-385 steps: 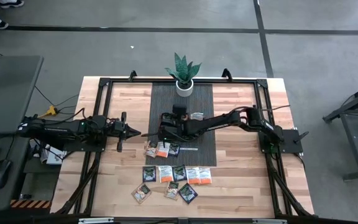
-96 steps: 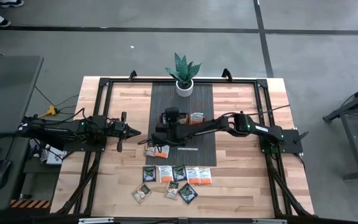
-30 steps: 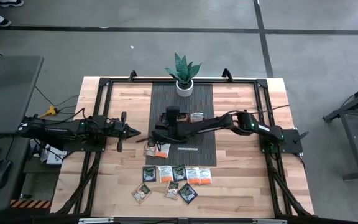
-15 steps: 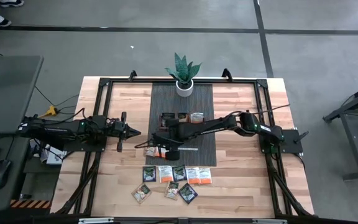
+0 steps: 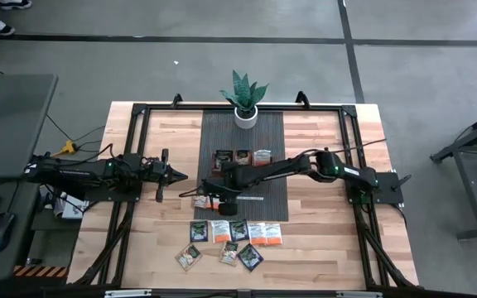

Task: Pick & Place Tea
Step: Put the white tea bag into the right section of the wooden organizer

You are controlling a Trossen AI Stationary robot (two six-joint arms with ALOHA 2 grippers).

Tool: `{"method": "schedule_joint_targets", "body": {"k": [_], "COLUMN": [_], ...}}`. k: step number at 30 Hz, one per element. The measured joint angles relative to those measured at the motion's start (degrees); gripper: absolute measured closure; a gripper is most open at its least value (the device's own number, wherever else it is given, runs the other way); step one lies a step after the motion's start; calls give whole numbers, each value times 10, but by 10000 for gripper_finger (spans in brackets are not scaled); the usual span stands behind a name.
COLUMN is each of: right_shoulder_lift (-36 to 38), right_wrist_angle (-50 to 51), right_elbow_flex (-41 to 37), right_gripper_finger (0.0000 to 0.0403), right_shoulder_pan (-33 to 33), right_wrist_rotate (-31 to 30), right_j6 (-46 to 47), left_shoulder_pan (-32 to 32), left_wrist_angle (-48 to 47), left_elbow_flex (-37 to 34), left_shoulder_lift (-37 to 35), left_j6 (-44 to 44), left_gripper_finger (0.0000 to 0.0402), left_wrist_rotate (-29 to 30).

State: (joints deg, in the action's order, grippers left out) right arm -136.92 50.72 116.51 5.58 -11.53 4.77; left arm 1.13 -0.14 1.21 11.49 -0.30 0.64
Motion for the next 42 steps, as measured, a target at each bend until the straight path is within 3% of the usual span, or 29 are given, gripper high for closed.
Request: {"method": "schedule_joint_targets", "body": {"k": [23, 26, 33, 42], "right_shoulder_lift": [-30, -36, -39, -40], "right_wrist_angle": [-14, -17, -18, -14], "right_elbow_flex": [2, 2, 2, 1], "right_gripper_finger": [252, 258, 296, 392], "right_shoulder_pan": [-13, -18, -24, -20], "right_wrist_rotate": [47, 78, 101, 91], "right_j6": [66, 75, 83, 73], "left_shoulder_pan": [0, 0, 0, 0], "left_wrist_angle": [0, 0, 0, 0], "left_elbow_flex": [0, 0, 0, 0], "left_shoulder_lift": [0, 0, 0, 0], "left_j6": [0, 0, 0, 0], "left_gripper_finger": [401, 401, 401, 401], "left_wrist_rotate": [0, 0, 0, 0]}}
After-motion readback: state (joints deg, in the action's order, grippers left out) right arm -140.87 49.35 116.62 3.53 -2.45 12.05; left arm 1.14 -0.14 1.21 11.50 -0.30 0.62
